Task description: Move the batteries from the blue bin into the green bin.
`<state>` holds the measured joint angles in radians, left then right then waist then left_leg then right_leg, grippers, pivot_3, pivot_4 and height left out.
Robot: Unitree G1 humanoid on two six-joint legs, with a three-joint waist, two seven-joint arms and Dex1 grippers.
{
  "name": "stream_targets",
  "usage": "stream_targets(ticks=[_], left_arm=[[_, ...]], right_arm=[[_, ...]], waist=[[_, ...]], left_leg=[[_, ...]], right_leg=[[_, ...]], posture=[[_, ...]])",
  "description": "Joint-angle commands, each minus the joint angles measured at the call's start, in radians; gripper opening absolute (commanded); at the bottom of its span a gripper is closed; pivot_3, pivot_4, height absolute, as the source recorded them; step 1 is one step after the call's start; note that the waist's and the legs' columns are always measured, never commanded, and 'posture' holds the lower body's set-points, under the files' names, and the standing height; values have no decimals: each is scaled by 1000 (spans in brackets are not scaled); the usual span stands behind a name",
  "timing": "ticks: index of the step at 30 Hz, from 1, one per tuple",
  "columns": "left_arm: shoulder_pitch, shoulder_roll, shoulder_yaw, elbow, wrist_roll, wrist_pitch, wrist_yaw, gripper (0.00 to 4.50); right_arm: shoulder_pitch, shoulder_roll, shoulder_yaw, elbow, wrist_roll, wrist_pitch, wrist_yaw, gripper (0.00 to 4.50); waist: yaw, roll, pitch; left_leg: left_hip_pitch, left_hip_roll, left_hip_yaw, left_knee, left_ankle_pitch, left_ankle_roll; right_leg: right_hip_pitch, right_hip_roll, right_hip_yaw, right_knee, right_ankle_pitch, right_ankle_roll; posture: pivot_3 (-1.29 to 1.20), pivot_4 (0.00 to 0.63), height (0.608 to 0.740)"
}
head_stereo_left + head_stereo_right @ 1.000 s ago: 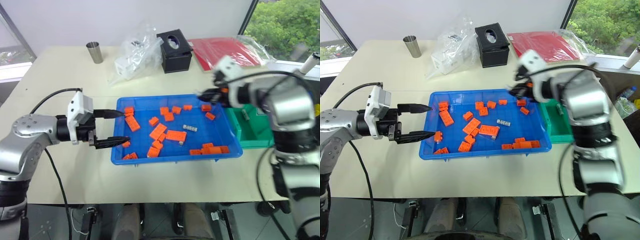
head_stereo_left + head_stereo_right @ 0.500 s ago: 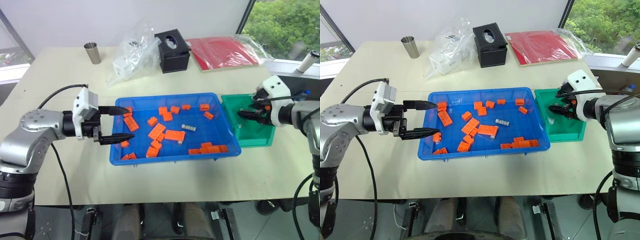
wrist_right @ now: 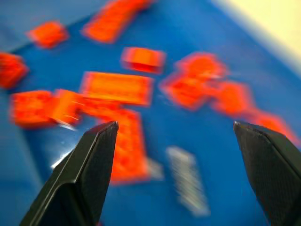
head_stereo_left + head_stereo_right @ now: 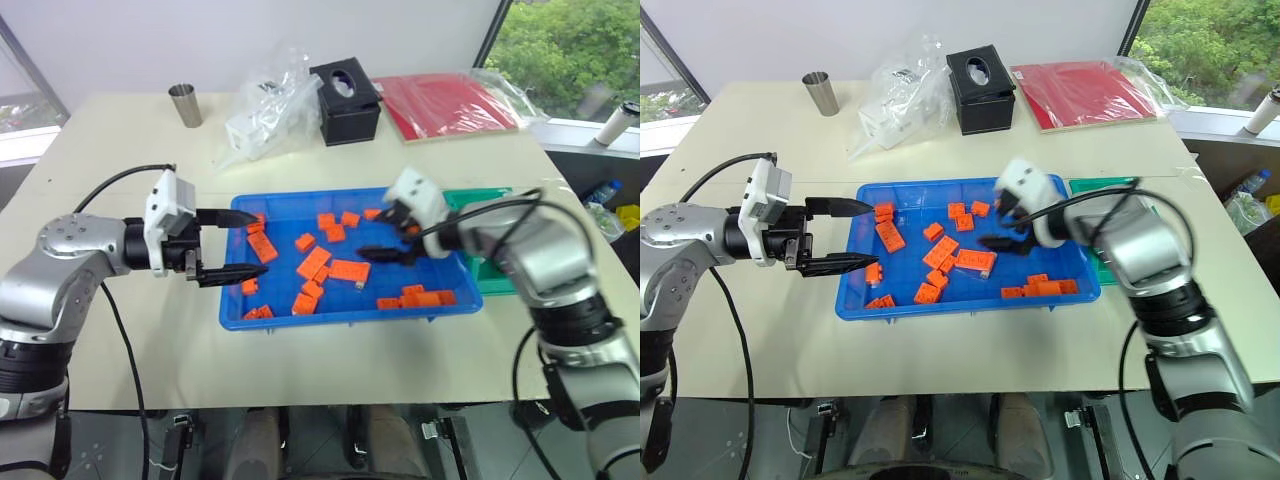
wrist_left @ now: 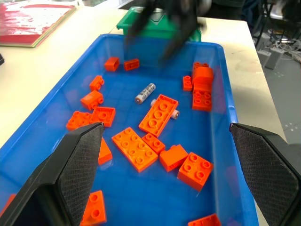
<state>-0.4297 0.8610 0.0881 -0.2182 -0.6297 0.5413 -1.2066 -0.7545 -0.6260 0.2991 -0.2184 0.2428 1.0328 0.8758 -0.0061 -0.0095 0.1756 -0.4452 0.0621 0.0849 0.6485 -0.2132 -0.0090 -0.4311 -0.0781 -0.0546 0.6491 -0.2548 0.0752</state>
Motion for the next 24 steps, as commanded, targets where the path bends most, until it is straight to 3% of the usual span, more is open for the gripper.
stream_targets(ticks=[1,7,16,19,23,24], left_arm=[[-19,9,2,-42,-7,5,0,4500],[-20,17,12,-54,-10,17,1,4500],[-12,21,25,-56,-11,20,11,4500],[-19,17,23,-50,-9,17,13,4500],[-25,13,20,-49,-8,14,15,4500],[-26,13,20,-48,-8,14,15,4500]], right_arm=[[-42,38,76,22,-40,-36,-22,4258],[-59,73,136,97,-56,-56,-15,4258],[-10,39,172,112,-81,-94,22,4258],[3,41,187,103,-93,-108,28,3384],[-13,64,176,119,-93,-106,22,1261],[-16,67,176,121,-94,-106,22,1230]], waist=[[0,0,0],[-4,0,0],[-5,0,0],[-5,0,0],[-6,0,0],[-6,0,0]], left_leg=[[0,0,0,0,0,0],[0,-1,0,0,0,0],[1,-1,0,0,0,0],[1,-1,0,0,0,0],[1,-1,0,0,0,0],[1,0,0,0,0,0]], right_leg=[[0,0,0,0,0,0],[1,-1,0,0,0,0],[1,0,0,0,0,0],[1,0,0,0,0,0],[1,0,0,0,0,0],[1,0,0,0,0,0]], posture=[[0,150,736],[0,150,736],[0,150,736],[0,150,736],[0,150,736],[0,150,736]])
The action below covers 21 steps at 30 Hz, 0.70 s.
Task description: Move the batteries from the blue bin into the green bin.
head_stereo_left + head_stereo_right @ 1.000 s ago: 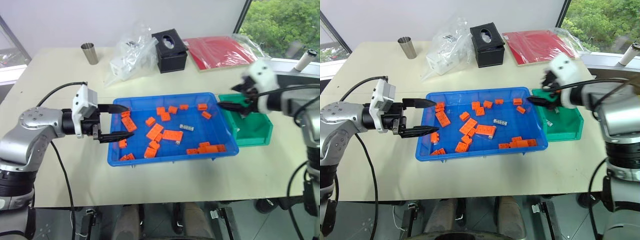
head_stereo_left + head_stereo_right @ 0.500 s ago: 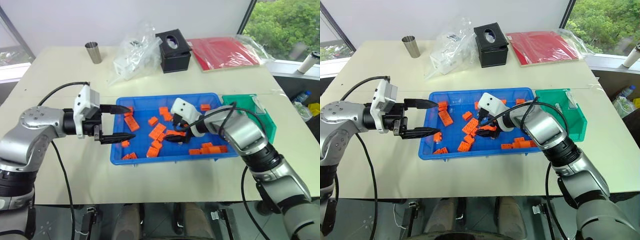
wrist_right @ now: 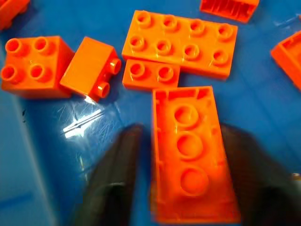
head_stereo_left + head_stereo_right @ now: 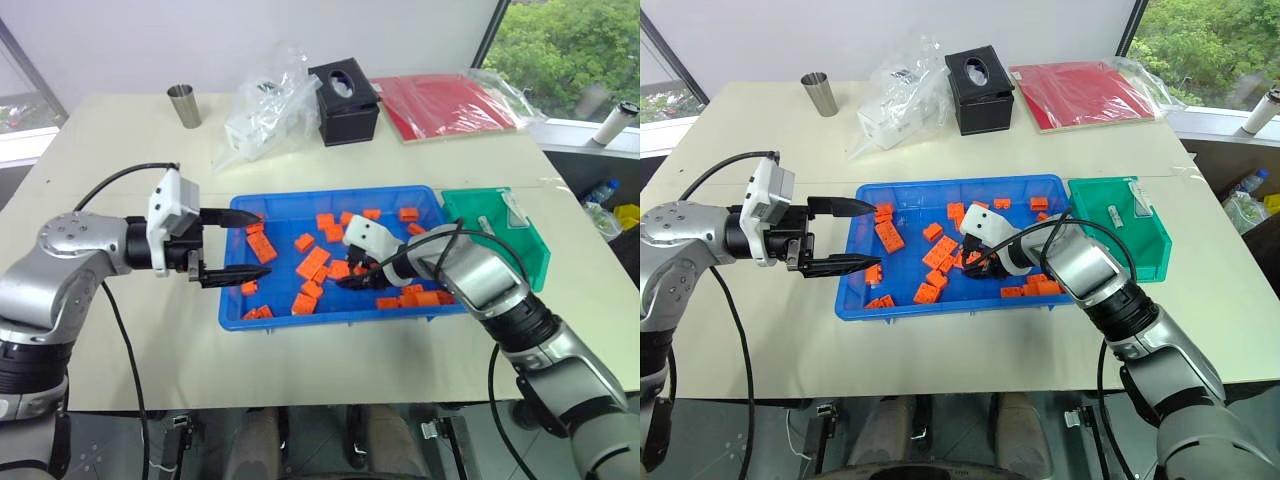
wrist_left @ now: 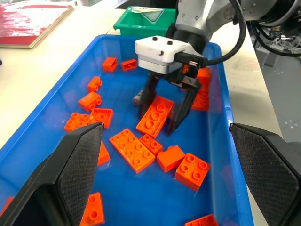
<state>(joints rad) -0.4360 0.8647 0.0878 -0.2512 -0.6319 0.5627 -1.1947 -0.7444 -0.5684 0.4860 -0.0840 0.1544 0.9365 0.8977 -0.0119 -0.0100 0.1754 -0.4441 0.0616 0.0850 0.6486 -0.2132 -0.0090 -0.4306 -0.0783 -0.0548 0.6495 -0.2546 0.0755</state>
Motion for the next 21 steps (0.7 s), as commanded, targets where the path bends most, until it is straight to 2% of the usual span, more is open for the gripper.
stream_targets(ticks=[1,4,11,14,17,21], left_arm=[[-23,9,20,-12,-4,-9,1,4500],[-31,9,20,3,1,-18,-5,4500],[-38,-5,8,15,12,-35,-10,4500],[-43,-13,1,14,14,-38,-9,4500],[-45,-18,-2,15,15,-41,-9,4500],[-41,-21,-3,12,13,-43,-11,4500]], right_arm=[[-31,13,-11,-11,-7,-10,1,1231],[-84,65,-27,29,-9,-28,-14,1231],[-221,305,-40,184,-19,-63,-109,1231],[-230,369,-27,221,-30,-65,-132,2675],[-236,354,-41,212,-41,-53,-134,4077],[-204,231,-129,58,-1,79,-122,4077]], waist=[[0,0,0],[-1,0,0],[-4,0,0],[1,0,0],[4,-1,0],[5,-1,0]], left_leg=[[0,0,0,0,0,0],[0,0,0,0,0,0],[0,1,0,-1,0,0],[0,1,0,-1,0,0],[-1,0,0,1,0,0],[-1,0,0,1,0,0]], right_leg=[[0,0,0,0,0,0],[0,0,0,0,0,0],[-1,1,0,1,0,0],[0,1,0,1,0,0],[0,0,0,1,0,0],[0,-1,0,1,0,0]], posture=[[0,150,736],[0,150,736],[0,150,736],[0,150,736],[0,150,736],[0,150,736]])
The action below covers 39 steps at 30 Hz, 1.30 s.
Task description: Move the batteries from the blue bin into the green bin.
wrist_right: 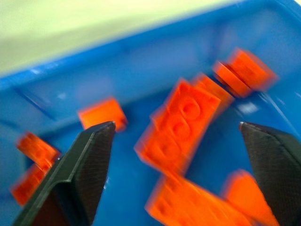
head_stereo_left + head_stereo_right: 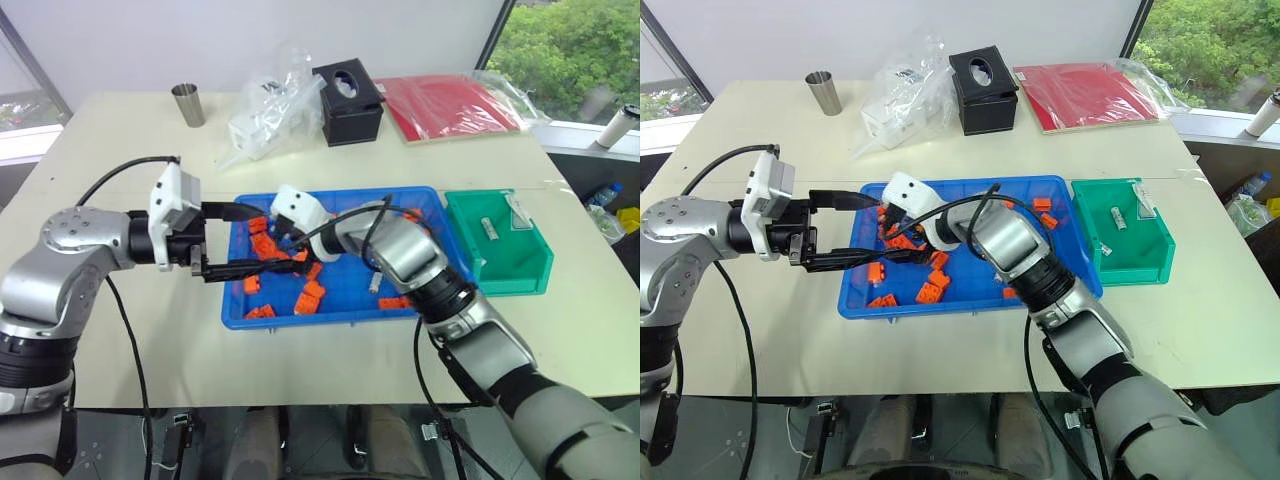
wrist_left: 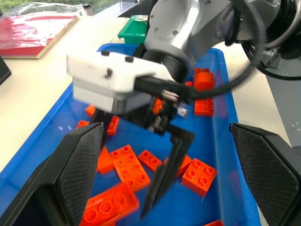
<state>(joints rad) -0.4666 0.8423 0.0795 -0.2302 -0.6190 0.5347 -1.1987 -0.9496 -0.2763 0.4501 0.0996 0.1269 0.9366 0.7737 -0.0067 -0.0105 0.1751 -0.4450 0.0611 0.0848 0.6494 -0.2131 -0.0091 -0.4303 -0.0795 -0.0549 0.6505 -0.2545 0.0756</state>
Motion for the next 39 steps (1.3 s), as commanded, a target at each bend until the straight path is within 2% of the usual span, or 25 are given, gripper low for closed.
stream_targets(ticks=[1,5,9,12,17,23,28,31,33,37,38,39], left_arm=[[-7,1,4,-9,1,-17,-8,4500],[-1,-1,-3,-5,0,-20,-14,4500],[-8,-10,-17,-1,-4,-22,-27,4500],[-22,-20,-32,7,1,-25,-37,4500],[-56,-36,-54,39,16,-40,-53,4500],[-70,-47,-60,46,22,-43,-57,4500],[-71,-40,-50,46,23,-42,-60,4500],[-71,-34,-42,43,22,-39,-60,4500],[-72,-30,-36,46,22,-38,-60,4500],[-75,-25,-32,56,22,-42,-60,4500],[-76,-25,-31,57,22,-42,-59,4500],[-77,-26,-31,58,23,-42,-58,4500]], right_arm=[[18,-98,-124,-183,48,143,2,4077],[120,-213,-255,-396,119,423,-29,4077],[227,-220,-396,-531,167,661,-89,4077],[300,-207,-462,-553,222,678,-147,4077],[379,-187,-498,-549,299,678,-266,4077],[373,-136,-484,-474,339,678,-375,4077],[359,-109,-450,-428,357,678,-411,4077],[364,-112,-436,-435,381,678,-414,3279],[368,-119,-427,-452,411,678,-413,2182],[365,-136,-418,-469,456,678,-418,408],[362,-141,-418,-470,464,678,-420,46],[359,-146,-419,-467,471,678,-422,44]], waist=[[-1,0,0],[-4,0,0],[-9,0,0],[-6,0,0],[-4,0,0],[-7,-1,0],[-7,-1,-1],[-5,-1,-1],[-5,-1,-1],[-6,-1,-1],[-4,-1,-1],[-3,-1,-1]], left_leg=[[0,0,0,0,0,0],[1,0,0,-2,0,0],[2,1,0,-2,0,0],[2,1,0,-2,0,0],[2,0,-1,-1,0,0],[1,1,-1,-1,0,0],[2,1,-1,-1,0,0],[2,1,-1,-1,0,0],[2,1,-1,-1,0,0],[2,1,-2,-1,0,0],[2,1,-2,-1,0,0],[1,1,-2,-1,0,0]], right_leg=[[0,0,0,0,0,0],[0,0,0,0,0,0],[0,1,0,1,0,0],[0,1,0,1,0,0],[0,1,0,0,0,0],[0,2,0,0,0,0],[0,2,0,0,0,0],[1,2,0,0,0,0],[1,1,0,0,0,0],[1,2,0,0,0,0],[1,2,0,0,0,0],[1,2,0,0,0,0]], posture=[[0,150,736],[0,150,736],[0,150,736],[0,150,736],[0,150,736],[0,150,736],[0,150,736],[0,150,736],[0,150,736],[0,150,736],[0,150,736],[0,150,736]])
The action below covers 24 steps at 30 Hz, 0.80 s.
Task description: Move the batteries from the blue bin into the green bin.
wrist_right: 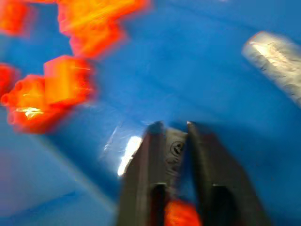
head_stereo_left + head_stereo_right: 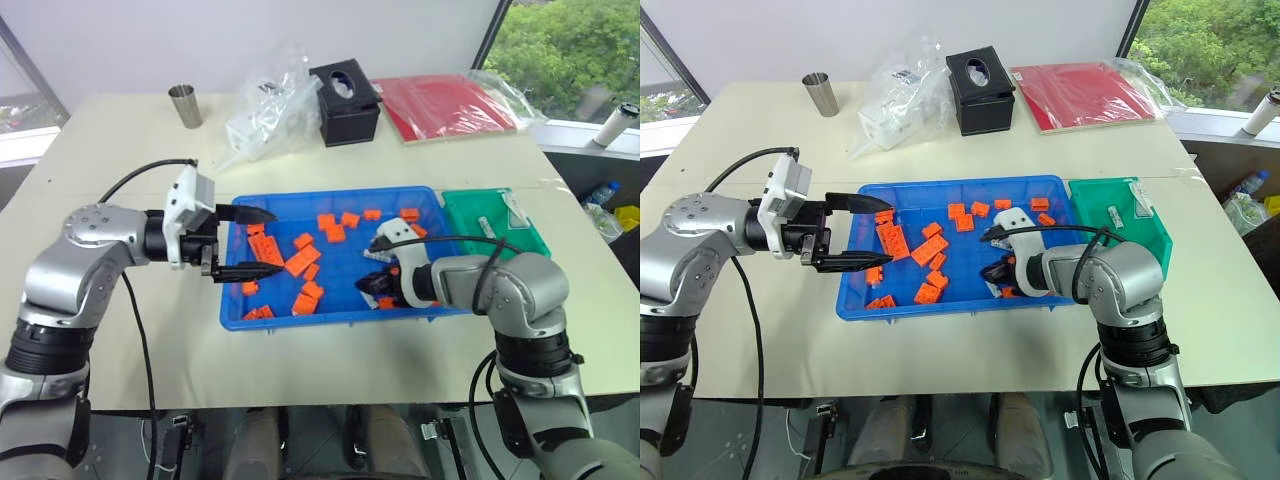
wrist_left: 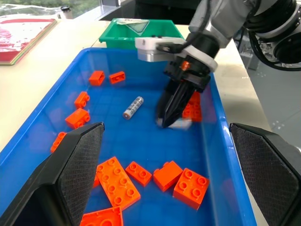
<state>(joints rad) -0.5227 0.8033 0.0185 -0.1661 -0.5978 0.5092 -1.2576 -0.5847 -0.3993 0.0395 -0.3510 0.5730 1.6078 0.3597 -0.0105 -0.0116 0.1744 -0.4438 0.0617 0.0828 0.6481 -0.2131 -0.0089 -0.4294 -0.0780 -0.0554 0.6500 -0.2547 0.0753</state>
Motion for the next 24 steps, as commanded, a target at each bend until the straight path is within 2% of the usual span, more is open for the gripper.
stream_targets(ticks=[1,10,14,18,22,24], left_arm=[[-23,12,29,-4,2,-17,2,4500],[-45,-14,7,29,14,-44,-4,4500],[-54,-27,-1,42,23,-54,-12,4500],[-55,-38,-7,48,31,-64,-18,4500],[-51,-45,-6,53,33,-74,-21,4500],[-49,-46,-5,55,34,-78,-23,4500]], right_arm=[[-10,-28,-8,-13,28,7,-9,44],[-97,-77,-62,2,71,7,-2,44],[-213,-137,-114,28,93,7,36,44],[-308,-307,-147,150,34,-57,74,44],[-254,-547,-126,265,-42,-212,166,44],[-220,-604,-118,297,-64,-262,194,44]], waist=[[2,0,0],[1,0,0],[-1,0,0],[3,1,1],[15,0,1],[16,0,1]], left_leg=[[0,0,0,0,0,0],[0,-1,0,0,0,0],[0,-1,0,0,0,0],[-1,-1,0,0,0,0],[-1,-2,1,-1,0,1],[-1,-2,2,-1,-1,1]], right_leg=[[0,0,0,0,0,0],[0,-1,0,-1,0,0],[0,-1,0,-1,0,0],[-1,-1,0,-1,0,0],[0,-2,0,-3,0,0],[0,-2,0,-3,0,0]], posture=[[0,150,736],[0,150,736],[0,150,736],[0,150,736],[0,150,736],[0,150,736]])
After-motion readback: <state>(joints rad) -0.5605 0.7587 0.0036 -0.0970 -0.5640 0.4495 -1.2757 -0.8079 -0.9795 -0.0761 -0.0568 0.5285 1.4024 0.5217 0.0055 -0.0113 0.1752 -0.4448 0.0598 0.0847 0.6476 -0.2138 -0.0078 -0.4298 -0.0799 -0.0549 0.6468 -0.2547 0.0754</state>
